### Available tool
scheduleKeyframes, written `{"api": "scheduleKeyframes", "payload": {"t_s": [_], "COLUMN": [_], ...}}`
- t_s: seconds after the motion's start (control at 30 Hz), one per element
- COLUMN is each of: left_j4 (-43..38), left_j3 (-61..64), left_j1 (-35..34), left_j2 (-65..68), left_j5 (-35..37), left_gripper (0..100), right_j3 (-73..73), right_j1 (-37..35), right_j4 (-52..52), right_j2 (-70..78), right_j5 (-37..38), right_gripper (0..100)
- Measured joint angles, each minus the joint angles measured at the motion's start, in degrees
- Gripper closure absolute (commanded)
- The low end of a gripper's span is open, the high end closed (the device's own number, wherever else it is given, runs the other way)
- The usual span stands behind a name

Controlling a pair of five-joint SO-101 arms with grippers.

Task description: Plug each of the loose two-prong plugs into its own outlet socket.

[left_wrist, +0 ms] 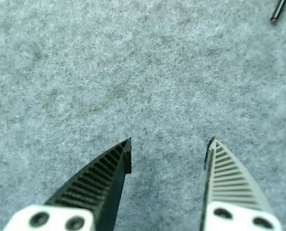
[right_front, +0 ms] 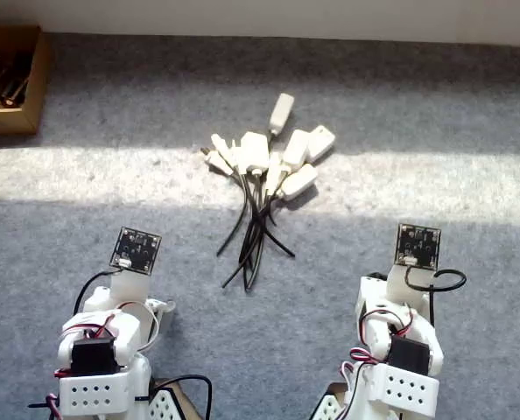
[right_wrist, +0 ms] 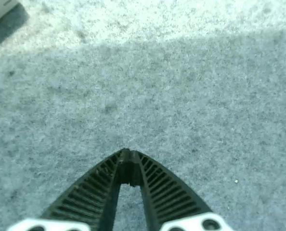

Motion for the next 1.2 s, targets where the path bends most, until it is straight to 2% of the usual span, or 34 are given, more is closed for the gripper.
{"api": "scheduleKeyframes", "payload": {"t_s": [0.47,0.73,0.97,1.07,1.2], "left_j4": [0.00,0.00,-5.01,-9.23,-14.24], "left_j3": [0.00,0.00,0.00,0.00,-1.58], "left_j1": [0.09,3.16,3.08,-0.79,-11.16], "left_j2": [0.00,0.00,0.00,0.00,0.00], "left_j5": [0.00,0.00,0.00,0.00,0.00], "left_gripper": [75,75,75,75,75], "right_j3": [0.00,0.00,0.00,0.00,0.00], "right_j1": [0.00,0.00,0.18,0.18,0.18], "right_j4": [0.00,0.00,0.00,0.00,0.09], "right_j2": [0.00,0.00,0.00,0.00,0.00], "right_j5": [0.00,0.00,0.44,4.31,15.21], "right_gripper": [99.2,99.2,99.0,99.0,99.0]}}
